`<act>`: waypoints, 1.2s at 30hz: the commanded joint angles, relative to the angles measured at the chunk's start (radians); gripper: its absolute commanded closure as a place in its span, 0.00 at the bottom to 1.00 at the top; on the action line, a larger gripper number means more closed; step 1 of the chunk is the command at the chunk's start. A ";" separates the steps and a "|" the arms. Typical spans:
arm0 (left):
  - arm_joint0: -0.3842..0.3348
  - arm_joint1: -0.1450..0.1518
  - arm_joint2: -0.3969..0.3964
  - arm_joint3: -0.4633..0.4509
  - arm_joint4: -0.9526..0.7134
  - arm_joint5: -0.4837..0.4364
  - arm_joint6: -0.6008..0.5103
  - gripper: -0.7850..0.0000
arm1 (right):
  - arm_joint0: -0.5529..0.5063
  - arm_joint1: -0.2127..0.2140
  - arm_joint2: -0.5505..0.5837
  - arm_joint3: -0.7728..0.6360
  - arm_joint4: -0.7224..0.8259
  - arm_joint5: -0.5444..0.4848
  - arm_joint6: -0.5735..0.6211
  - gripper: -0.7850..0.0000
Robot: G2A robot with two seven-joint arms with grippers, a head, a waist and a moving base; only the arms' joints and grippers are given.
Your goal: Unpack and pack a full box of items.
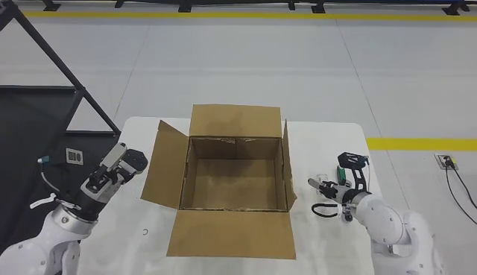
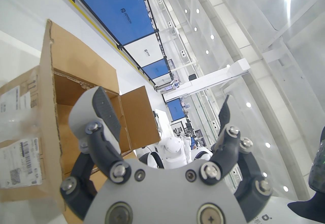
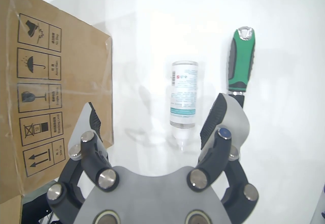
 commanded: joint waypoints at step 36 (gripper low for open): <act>0.043 0.008 -0.051 0.002 -0.051 -0.033 0.067 0.00 | 0.094 0.054 -0.153 0.196 0.282 -0.401 -0.048 1.00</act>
